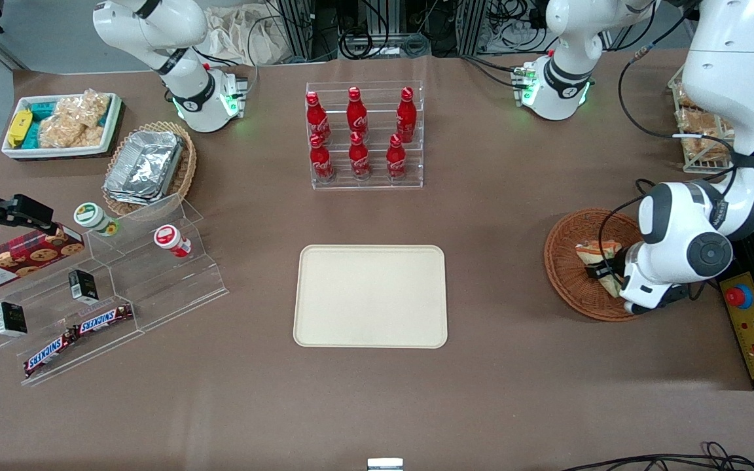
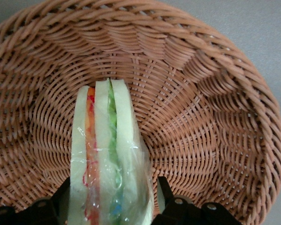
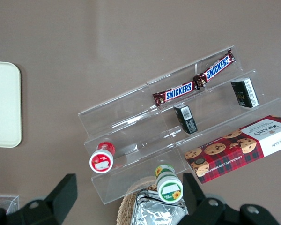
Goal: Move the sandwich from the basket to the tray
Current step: 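Close the left gripper on the wrapped sandwich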
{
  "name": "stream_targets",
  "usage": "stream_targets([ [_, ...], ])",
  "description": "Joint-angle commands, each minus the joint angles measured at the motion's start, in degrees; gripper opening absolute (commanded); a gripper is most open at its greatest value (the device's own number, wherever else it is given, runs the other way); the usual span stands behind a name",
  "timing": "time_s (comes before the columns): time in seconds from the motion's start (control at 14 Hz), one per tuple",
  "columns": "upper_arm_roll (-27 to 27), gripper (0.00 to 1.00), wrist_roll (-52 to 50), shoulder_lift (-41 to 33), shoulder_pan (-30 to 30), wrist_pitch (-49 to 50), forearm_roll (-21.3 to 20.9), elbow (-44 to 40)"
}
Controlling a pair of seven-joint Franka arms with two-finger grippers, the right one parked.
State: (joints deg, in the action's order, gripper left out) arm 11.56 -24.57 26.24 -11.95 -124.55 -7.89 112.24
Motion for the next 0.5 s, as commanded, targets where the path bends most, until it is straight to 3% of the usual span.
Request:
stream_targets([
  [0.0,0.7,0.3,-2.9,-0.9,-0.6,-0.3,-1.2,-0.1],
  [0.21,1.2,0.03,-2.9,-2.2,-0.1,2.8,-1.0,-2.0],
  [0.43,3.2,0.0,-3.0,-3.6,1.0,15.9,-0.8,-10.9],
])
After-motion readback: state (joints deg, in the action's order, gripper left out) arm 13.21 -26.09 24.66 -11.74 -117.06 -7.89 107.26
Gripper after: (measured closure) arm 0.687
